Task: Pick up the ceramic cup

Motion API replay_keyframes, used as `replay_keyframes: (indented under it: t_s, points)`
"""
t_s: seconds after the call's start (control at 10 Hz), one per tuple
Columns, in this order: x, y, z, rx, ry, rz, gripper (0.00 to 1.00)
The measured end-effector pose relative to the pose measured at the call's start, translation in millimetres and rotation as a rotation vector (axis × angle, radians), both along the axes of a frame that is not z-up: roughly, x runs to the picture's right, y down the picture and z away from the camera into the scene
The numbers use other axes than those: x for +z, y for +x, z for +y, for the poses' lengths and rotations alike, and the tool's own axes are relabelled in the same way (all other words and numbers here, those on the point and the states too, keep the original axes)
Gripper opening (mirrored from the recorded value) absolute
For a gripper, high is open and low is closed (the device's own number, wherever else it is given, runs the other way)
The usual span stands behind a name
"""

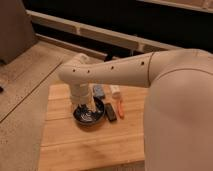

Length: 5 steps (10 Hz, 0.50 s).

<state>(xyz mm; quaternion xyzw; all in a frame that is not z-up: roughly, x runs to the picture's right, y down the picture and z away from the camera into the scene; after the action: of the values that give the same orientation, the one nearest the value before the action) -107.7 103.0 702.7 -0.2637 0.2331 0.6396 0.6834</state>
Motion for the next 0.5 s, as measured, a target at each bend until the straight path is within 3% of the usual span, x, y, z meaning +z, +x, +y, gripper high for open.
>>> replay_keyframes:
  t_s: [0.5]
  points:
    - [-0.4, -0.5, -2.0, -0.005, 0.007, -0.001, 0.65]
